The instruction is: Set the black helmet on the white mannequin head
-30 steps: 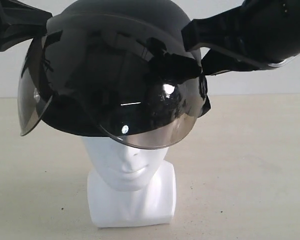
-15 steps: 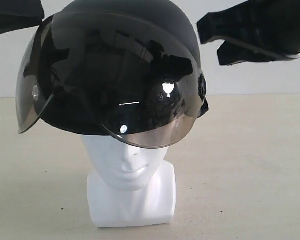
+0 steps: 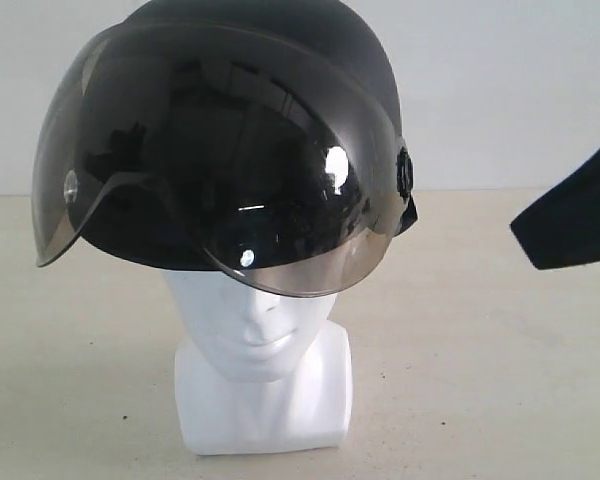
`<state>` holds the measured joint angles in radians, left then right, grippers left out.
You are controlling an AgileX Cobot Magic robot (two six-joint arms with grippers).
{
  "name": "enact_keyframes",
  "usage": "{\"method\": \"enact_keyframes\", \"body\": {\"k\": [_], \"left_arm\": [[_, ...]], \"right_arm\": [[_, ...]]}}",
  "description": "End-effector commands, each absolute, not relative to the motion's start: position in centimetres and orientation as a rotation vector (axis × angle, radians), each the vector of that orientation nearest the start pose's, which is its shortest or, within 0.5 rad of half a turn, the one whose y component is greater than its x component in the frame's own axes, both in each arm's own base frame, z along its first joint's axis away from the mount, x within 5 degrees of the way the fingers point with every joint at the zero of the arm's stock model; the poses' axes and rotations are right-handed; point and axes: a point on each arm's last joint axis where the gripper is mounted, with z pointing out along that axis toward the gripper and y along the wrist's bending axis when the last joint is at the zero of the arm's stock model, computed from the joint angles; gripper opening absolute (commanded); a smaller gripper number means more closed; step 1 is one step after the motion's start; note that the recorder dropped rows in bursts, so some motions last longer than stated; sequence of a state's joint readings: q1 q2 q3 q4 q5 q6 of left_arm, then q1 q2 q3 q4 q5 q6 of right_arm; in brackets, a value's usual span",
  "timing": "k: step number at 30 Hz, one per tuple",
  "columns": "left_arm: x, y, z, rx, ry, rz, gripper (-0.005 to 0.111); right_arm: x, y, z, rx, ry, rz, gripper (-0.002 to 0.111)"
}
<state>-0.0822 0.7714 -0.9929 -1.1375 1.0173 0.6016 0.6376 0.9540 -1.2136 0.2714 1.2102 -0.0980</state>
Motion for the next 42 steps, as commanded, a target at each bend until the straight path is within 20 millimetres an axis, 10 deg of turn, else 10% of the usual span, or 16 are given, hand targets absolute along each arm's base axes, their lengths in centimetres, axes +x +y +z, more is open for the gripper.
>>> {"method": "enact_keyframes", "body": {"k": [1, 14, 26, 33, 42], "left_arm": [[8.9, -7.8, 43.0, 0.539, 1.795, -0.995, 0.005], [9.6, -8.1, 42.1, 0.608, 1.886, -1.017, 0.005], [12.9, -8.0, 45.2, 0.542, 1.815, -0.943, 0.005], [17.6, -8.7, 44.0, 0.597, 1.97, -0.997, 0.005], [17.8, -8.8, 43.4, 0.64, 2.032, -1.008, 0.005]], "right_arm": [[10.6, 10.1, 42.3, -0.894, 2.264, 0.509, 0.001], [11.8, 13.5, 42.5, -0.809, 1.874, 0.907, 0.001], [14.6, 13.6, 45.7, -0.268, 1.618, 1.144, 0.001], [17.0, 16.0, 43.1, -0.381, 1.739, 1.084, 0.001], [16.9, 15.9, 43.2, -0.453, 1.706, 1.02, 0.001]]}}
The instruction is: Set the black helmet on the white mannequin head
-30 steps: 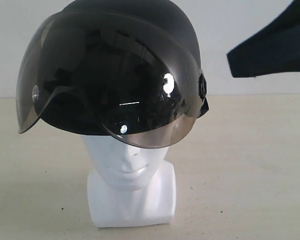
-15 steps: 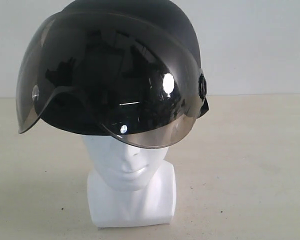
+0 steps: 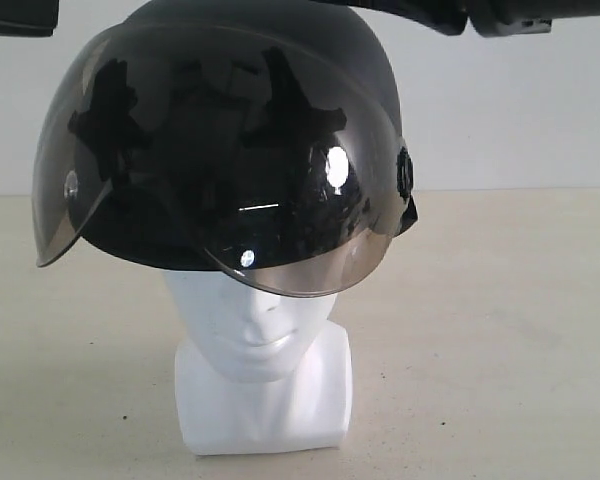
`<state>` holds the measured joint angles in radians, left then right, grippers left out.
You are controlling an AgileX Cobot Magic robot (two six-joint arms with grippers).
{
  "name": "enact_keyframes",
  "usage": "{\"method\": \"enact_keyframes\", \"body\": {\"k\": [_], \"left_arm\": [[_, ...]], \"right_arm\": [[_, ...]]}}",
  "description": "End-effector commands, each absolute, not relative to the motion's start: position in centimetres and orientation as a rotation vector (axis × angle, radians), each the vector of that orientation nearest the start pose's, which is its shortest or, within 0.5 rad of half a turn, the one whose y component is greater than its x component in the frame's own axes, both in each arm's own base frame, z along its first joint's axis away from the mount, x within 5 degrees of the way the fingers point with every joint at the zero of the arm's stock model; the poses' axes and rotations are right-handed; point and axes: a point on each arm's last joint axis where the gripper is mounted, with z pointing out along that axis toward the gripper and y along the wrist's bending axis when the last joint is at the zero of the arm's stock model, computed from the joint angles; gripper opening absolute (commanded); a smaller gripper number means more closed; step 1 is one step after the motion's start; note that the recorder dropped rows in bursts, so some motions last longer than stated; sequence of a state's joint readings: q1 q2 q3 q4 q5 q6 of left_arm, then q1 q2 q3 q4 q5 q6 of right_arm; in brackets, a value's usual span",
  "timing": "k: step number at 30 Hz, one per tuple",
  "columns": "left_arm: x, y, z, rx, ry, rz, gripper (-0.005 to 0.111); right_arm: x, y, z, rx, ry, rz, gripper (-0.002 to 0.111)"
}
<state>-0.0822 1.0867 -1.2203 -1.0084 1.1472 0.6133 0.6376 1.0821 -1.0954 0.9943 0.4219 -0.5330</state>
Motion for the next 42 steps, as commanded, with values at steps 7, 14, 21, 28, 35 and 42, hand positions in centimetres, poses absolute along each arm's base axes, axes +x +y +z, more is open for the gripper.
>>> {"method": "enact_keyframes", "body": {"k": [7, 14, 21, 28, 35, 42], "left_arm": [[17.7, -8.8, 43.4, 0.622, 2.038, -1.016, 0.005], [17.5, -8.8, 43.9, 0.618, 2.023, -1.02, 0.005], [16.7, -8.8, 44.0, 0.608, 2.058, -1.065, 0.005], [14.0, -8.5, 45.3, 0.64, 1.983, -1.022, 0.005], [10.0, -7.8, 46.4, 0.663, 1.889, -0.885, 0.005], [6.5, -7.1, 44.7, 0.65, 1.828, -0.8, 0.005]], "right_arm": [[17.1, 15.9, 43.5, -0.393, 1.686, 1.057, 0.001], [16.0, 16.2, 41.5, -0.729, 1.807, 0.913, 0.001], [17.2, 13.4, 38.7, -0.775, 2.085, 0.387, 0.001], [17.1, 11.2, 37.2, -0.508, 2.368, 0.206, 0.001], [16.7, 11.0, 36.8, -0.587, 2.415, 0.181, 0.001], [16.5, 13.6, 38.2, -0.542, 2.257, 0.583, 0.001]]}}
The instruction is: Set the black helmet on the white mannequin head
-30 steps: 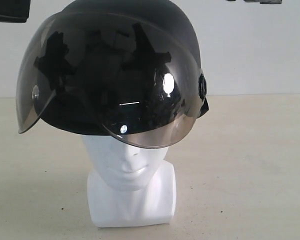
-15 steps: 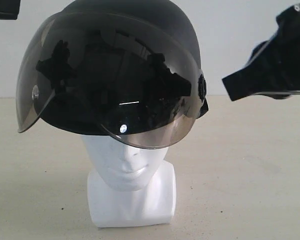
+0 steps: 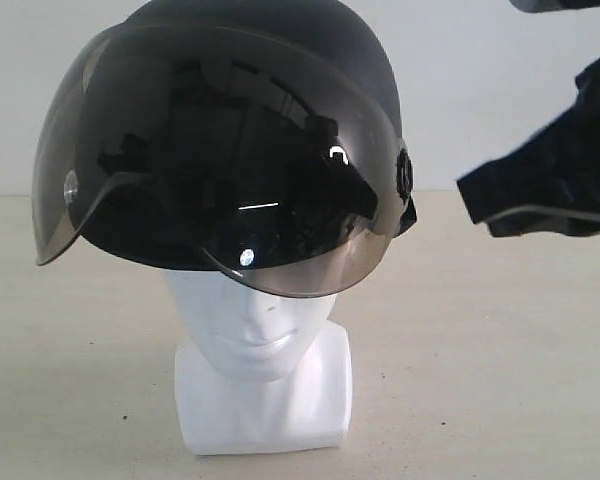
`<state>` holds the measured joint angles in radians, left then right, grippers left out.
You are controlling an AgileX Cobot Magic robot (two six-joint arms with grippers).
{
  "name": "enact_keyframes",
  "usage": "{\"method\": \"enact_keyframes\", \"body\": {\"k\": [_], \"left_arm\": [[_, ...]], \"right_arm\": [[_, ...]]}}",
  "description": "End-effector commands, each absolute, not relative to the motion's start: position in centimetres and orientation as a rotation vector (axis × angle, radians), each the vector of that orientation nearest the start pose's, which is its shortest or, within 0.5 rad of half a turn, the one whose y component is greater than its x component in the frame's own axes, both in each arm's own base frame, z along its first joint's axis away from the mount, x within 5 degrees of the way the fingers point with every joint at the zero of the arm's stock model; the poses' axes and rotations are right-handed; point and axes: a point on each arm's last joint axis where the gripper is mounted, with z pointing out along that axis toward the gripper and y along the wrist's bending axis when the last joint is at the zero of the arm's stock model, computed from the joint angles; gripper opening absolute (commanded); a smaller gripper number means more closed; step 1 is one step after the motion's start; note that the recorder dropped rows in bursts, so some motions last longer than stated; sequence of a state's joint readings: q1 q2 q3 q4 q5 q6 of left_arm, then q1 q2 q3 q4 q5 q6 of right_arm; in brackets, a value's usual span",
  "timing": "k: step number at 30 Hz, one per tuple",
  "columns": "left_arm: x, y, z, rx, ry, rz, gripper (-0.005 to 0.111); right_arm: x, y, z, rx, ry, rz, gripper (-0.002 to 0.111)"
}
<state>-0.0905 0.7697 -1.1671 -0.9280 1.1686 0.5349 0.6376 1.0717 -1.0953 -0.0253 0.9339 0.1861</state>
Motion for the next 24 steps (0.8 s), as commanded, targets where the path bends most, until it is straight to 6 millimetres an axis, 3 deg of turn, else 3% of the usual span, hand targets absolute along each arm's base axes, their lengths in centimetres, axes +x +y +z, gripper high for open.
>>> {"method": "enact_keyframes", "body": {"k": [1, 6, 11, 17, 21, 24], "left_arm": [[6.0, -6.9, 44.5, 0.654, 1.811, -0.754, 0.005], [5.4, -5.8, 43.8, 0.613, 1.816, -0.611, 0.005], [7.3, -5.9, 43.2, 0.71, 1.836, -0.444, 0.005], [11.6, -6.5, 43.9, 0.519, 1.77, -0.381, 0.005], [16.4, -8.7, 41.3, 0.538, 1.927, -0.386, 0.005], [18.6, -10.0, 40.3, 0.535, 1.947, -0.441, 0.005]], "right_arm": [[16.3, 14.2, 38.6, -0.557, 2.22, 0.676, 0.001], [16.4, 14.9, 41.1, -0.533, 2.046, 0.817, 0.001], [16.2, 14.8, 44.8, -0.483, 1.901, 0.881, 0.001], [16.4, 14.8, 46.3, -0.429, 1.812, 0.921, 0.001], [17.3, 15.9, 45.7, -0.402, 1.836, 0.994, 0.001], [18.2, 16.4, 45.6, -0.41, 1.798, 0.961, 0.001]]}}
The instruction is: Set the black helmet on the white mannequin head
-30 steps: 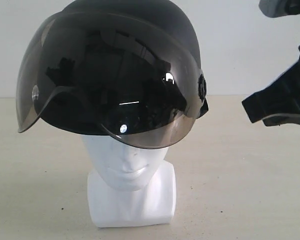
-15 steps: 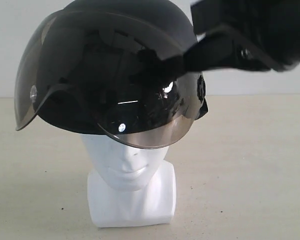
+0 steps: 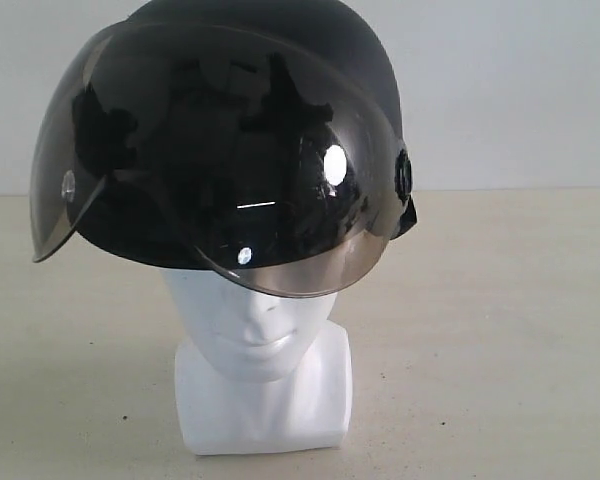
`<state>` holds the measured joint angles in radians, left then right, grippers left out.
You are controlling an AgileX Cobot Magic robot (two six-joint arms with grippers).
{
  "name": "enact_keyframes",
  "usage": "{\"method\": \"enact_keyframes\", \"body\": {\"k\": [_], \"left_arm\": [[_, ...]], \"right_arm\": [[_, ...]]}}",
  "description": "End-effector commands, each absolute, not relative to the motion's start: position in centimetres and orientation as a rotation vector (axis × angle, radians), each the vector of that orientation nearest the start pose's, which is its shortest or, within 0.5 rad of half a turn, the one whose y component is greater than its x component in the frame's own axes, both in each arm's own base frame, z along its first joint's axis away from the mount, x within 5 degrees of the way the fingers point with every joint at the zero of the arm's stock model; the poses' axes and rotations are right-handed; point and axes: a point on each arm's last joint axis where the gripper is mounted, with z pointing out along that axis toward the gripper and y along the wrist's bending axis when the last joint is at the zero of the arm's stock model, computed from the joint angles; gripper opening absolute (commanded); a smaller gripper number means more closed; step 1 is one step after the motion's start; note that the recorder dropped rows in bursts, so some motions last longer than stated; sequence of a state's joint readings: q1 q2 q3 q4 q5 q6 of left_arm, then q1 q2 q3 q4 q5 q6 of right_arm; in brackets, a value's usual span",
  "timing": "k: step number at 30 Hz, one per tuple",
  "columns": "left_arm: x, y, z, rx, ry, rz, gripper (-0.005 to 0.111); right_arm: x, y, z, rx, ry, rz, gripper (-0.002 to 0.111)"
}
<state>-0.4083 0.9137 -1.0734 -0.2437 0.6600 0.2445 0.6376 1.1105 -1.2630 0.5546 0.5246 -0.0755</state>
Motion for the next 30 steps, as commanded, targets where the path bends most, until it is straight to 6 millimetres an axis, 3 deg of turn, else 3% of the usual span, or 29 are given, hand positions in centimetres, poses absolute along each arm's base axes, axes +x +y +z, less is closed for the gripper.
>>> {"method": "enact_keyframes", "body": {"k": [1, 9, 16, 23, 26, 30], "left_arm": [[19.3, -10.7, 40.1, 0.566, 1.919, -0.479, 0.005], [19.0, -11.8, 40.0, 0.691, 1.888, -0.58, 0.005], [17.8, -11.7, 40.4, 0.697, 1.89, -0.644, 0.005], [17.0, -11.4, 41.0, 0.676, 1.88, -0.658, 0.005], [16.8, -11.3, 41.8, 0.591, 1.866, -0.71, 0.005], [16.0, -11.2, 44.5, 0.514, 1.864, -0.814, 0.005]], "right_arm": [[18.5, 16.5, 45.5, -0.404, 1.797, 0.959, 0.001], [19.1, 17.3, 43.9, -0.482, 1.889, 0.926, 0.001], [19.5, 17.2, 44.5, -0.484, 1.808, 0.887, 0.001], [20.0, 16.9, 44.6, -0.572, 1.726, 0.728, 0.001], [21.7, 15.6, 45.7, -0.367, 1.767, 0.799, 0.001], [22.8, 12.4, 48.2, -0.457, 1.982, 0.713, 0.001]]}}
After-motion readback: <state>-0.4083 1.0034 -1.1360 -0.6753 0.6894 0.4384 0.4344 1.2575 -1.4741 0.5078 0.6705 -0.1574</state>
